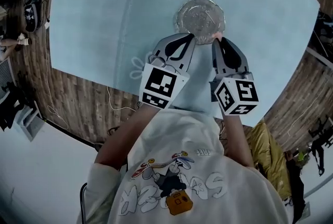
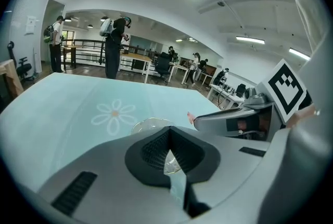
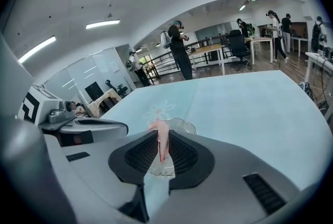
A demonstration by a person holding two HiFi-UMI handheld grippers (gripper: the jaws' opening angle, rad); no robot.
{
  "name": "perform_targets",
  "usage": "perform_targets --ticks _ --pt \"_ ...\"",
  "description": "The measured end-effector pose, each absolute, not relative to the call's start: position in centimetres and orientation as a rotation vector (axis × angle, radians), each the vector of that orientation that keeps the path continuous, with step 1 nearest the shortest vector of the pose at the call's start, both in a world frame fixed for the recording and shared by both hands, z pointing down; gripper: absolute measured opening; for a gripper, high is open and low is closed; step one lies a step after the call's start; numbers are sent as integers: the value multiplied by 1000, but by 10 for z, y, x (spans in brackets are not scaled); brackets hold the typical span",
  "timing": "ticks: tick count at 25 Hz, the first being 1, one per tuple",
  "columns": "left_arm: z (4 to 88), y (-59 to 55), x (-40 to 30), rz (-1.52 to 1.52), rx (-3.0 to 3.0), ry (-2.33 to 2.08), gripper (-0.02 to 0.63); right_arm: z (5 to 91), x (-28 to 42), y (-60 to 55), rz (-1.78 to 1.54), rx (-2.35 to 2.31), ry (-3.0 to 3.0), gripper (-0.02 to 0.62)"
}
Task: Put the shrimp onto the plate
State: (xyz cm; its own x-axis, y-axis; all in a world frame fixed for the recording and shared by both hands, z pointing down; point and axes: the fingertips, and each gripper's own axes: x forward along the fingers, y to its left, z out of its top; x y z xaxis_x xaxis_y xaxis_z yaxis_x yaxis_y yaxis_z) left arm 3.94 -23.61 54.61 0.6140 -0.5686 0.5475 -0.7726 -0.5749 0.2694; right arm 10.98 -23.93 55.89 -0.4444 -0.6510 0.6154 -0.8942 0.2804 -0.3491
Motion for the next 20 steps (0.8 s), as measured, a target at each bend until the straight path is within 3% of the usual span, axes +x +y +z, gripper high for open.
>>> perform_targets --ticks 20 --pt "619 -256 44 649 2300 -961 0 633 105 -268 1069 1427 -2107 101"
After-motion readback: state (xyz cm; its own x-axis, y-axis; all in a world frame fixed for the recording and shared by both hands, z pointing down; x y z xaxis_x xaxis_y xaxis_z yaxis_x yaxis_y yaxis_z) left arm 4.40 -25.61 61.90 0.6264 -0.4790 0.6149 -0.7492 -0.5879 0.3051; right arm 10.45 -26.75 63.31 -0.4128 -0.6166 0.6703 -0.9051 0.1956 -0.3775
